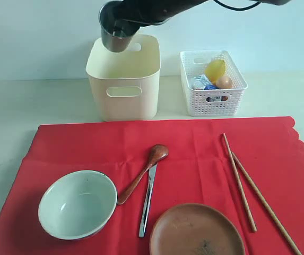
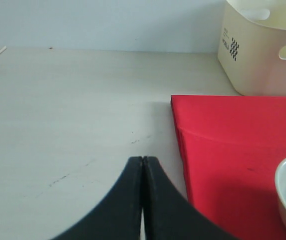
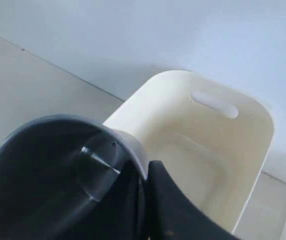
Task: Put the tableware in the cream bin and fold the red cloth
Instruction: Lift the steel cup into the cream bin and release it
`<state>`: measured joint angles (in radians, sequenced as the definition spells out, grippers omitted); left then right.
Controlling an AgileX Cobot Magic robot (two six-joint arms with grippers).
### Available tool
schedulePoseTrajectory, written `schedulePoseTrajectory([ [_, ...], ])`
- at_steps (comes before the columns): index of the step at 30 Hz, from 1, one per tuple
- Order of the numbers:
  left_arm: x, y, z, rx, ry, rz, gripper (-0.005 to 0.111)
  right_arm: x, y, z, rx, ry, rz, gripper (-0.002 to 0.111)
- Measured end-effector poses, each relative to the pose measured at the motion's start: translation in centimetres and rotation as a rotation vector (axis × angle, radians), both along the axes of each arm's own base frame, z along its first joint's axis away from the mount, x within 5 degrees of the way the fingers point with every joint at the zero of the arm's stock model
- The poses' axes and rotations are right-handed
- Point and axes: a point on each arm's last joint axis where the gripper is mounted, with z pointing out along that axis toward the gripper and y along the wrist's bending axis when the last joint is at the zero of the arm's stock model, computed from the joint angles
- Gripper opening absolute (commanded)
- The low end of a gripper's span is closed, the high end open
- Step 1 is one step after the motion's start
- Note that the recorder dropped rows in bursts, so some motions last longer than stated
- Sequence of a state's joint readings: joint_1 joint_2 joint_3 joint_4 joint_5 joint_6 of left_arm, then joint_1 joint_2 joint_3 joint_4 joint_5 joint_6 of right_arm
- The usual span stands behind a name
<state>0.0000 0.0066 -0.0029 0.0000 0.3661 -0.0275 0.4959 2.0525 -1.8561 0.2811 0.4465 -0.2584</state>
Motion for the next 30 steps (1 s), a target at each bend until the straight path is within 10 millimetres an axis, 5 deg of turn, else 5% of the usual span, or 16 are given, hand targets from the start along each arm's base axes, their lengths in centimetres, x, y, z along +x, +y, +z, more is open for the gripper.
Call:
schedulePoseTrajectory([
  [6,0.0,0.0,0.0,0.000,0.000,0.000,0.000,3.7,-1.0,-1.7,-0.010,0.042,-0.031,0.000],
  [14,0.0,0.0,0.0,0.000,0.000,0.000,0.000,7.1,-2.0,-6.5,-0.036,0.141,-0.056,0.000],
  [25,0.0,0.0,0.0,0.000,0.000,0.000,0.000,7.4,-1.4,-10.9,-0.096,0.234,0.016,0.001],
  [30,0.0,0.0,0.0,0.000,0.000,0.000,0.000,7.3,-1.4,-11.2,-0.112,0.239,0.039,0.019],
])
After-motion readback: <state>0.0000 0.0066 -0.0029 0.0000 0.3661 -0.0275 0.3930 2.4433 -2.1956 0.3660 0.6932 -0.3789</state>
